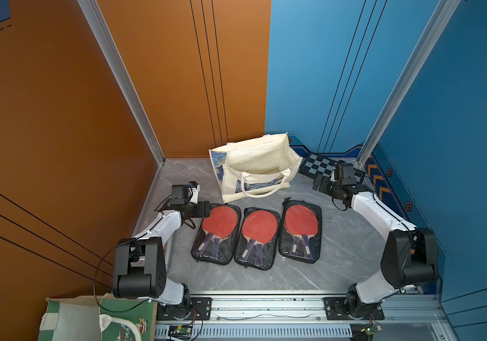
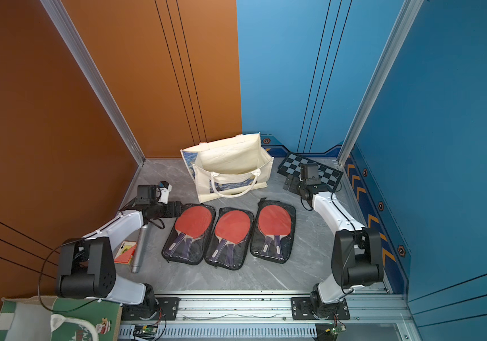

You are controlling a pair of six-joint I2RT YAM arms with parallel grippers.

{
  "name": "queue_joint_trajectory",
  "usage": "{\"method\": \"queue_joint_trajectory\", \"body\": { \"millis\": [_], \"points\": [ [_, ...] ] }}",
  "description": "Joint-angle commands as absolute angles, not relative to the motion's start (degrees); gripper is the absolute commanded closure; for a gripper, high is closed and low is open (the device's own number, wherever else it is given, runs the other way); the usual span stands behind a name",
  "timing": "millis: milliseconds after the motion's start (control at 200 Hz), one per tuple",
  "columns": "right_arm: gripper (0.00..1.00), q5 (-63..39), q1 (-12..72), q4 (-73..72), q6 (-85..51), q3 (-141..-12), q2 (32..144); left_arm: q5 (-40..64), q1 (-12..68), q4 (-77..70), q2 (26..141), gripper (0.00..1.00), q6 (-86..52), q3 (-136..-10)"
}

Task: Remove the ping pong set from the canvas bag
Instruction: Reset both arms

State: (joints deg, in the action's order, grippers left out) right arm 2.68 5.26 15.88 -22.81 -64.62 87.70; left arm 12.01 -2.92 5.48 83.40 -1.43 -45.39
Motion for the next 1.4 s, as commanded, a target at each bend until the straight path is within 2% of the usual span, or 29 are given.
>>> {"method": "queue_joint_trajectory", "body": {
  "millis": [0, 130, 380, 495, 661, 826, 911, 1066, 1186, 1311, 1391],
  "points": [
    [0.0, 13.7, 3.7, 14.8, -15.6, -59.1, 83.2, 8.7, -3.4, -9.7, 81.7, 0.02, -2.1, -41.1],
    [0.0, 15.8, 2.8, 6.9, -11.6, -51.6, 78.3, 7.9, -3.9, -14.6, 84.1, 0.02, -3.1, -39.2],
    [0.0, 12.9, 1.6, -11.7, -7.1, -36.1, 73.7, 6.2, -2.8, -26.5, 86.3, 0.02, -0.7, -34.0],
    [0.0, 12.9, 1.3, -13.9, -6.2, -33.8, 75.0, 6.4, -3.4, -28.4, 84.8, 0.02, 0.5, -31.8],
    [0.0, 11.6, 0.7, -24.6, -6.8, -29.0, 78.6, 6.6, -2.3, -39.4, 83.1, 0.02, 0.5, -26.0],
    [0.0, 10.2, 0.6, -31.0, -5.9, -28.9, 82.4, 5.1, -1.7, -52.0, 89.1, 0.02, 0.7, -22.1],
    [0.0, 8.1, 0.4, -37.9, -5.4, -27.0, 83.7, 4.0, -0.7, -52.2, 89.0, 0.02, 1.5, -21.6],
    [0.0, 5.3, 0.0, -41.5, -4.7, -25.6, 86.0, 3.7, -1.0, -52.7, 89.3, 0.02, 1.1, -21.5],
    [0.0, 3.2, 0.1, -55.5, -4.1, -20.0, 89.1, 3.6, -1.0, -52.6, 89.4, 0.02, 1.1, -21.6],
    [0.0, 5.0, 0.0, -57.5, -4.6, -18.7, 88.8, 3.5, -0.9, -52.6, 89.3, 0.02, 1.1, -21.7],
    [0.0, 5.2, 0.0, -52.4, -4.5, -20.7, 88.0, 3.6, -0.9, -52.6, 89.4, 0.02, 1.1, -21.6]
  ]
}}
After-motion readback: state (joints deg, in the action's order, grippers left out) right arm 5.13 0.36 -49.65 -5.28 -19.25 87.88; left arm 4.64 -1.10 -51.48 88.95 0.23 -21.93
